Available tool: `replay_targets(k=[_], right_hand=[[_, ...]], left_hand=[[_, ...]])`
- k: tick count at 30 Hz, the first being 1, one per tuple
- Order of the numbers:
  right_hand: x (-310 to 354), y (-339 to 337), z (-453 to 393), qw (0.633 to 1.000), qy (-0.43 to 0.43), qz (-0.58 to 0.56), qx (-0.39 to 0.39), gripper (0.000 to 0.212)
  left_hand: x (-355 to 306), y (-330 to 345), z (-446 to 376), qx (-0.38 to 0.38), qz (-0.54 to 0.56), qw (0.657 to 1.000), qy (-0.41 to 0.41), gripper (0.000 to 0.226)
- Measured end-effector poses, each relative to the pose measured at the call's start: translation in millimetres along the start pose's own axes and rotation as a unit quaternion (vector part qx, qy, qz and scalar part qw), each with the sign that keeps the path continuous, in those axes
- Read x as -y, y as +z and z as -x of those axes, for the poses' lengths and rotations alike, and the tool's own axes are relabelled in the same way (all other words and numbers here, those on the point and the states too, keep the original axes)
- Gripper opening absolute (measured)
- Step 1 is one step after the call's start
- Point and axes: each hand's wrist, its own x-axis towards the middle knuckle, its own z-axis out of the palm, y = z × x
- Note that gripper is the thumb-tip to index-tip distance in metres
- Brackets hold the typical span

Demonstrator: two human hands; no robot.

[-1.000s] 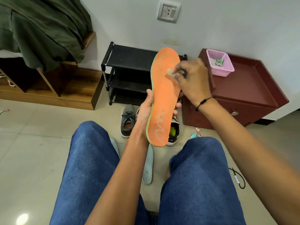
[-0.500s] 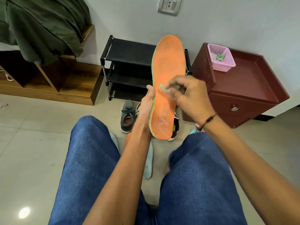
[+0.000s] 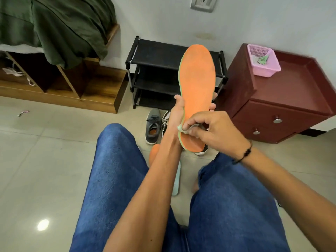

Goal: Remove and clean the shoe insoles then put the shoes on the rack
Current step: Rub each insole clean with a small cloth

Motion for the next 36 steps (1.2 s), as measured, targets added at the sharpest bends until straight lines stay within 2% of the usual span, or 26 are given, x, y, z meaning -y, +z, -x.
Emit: replay_targets(k=[1, 3, 5, 6, 8, 10, 14, 19, 22, 25, 26, 29, 31, 33, 36], right_hand=[[0, -9, -3, 1.0, 0.006, 0.0, 0.006, 0.014], [-2, -28, -20, 0.997, -0.018, 0.04, -0.067, 0.012], [-11, -41, -45, 0.979, -0.052, 0.131, -0.15, 0.016], [-15, -45, -56, 0.968, -0.053, 0.183, -0.164, 0.019], [-23, -42, -69, 0.955, -0.044, 0.254, -0.149, 0.019], [-26, -34, -69, 0.951, -0.043, 0.272, -0.138, 0.017], [-24, -10, -43, 0.958, -0.067, 0.233, -0.152, 0.02], [-20, 7, -16, 0.969, -0.049, 0.162, -0.179, 0.02], [-12, 1, 1, 0.988, -0.038, 0.084, -0.121, 0.017], [-3, -14, 10, 0.999, 0.039, 0.005, -0.011, 0.016], [-4, -20, 8, 0.998, 0.064, -0.025, -0.006, 0.02], [-13, -31, -3, 0.985, 0.103, -0.107, -0.082, 0.033], [-15, -24, -6, 0.979, 0.127, -0.134, -0.085, 0.033], [-17, -13, -7, 0.979, 0.131, -0.11, -0.111, 0.031], [-17, -6, -15, 0.972, 0.112, -0.04, -0.205, 0.024]], left_hand=[[0, 0, -1, -0.004, 0.001, 1.0, 0.0, 0.084], [-3, 0, -5, -0.036, 0.009, 0.999, 0.011, 0.072], [-7, 2, -6, -0.029, 0.009, 0.999, 0.03, 0.068], [-8, 4, -5, -0.011, 0.014, 0.999, 0.034, 0.068], [-10, 6, 0, -0.009, 0.021, 0.999, 0.032, 0.06], [-11, 3, 1, -0.022, 0.017, 0.999, 0.029, 0.05], [-10, 2, 1, -0.038, 0.063, 0.997, 0.024, 0.056], [-2, 9, 3, 0.014, 0.091, 0.996, 0.003, 0.078], [1, 7, 3, 0.032, 0.092, 0.995, -0.007, 0.075], [1, 5, 0, 0.032, 0.111, 0.993, -0.003, 0.071], [-1, 6, -1, 0.033, 0.11, 0.993, 0.002, 0.072], [-4, 9, -3, 0.037, 0.11, 0.993, 0.002, 0.084], [-5, 11, -3, 0.035, 0.106, 0.994, -0.009, 0.091], [-4, 9, -5, 0.021, 0.074, 0.997, -0.015, 0.091], [-2, 9, -5, 0.007, 0.011, 0.999, -0.03, 0.078]])
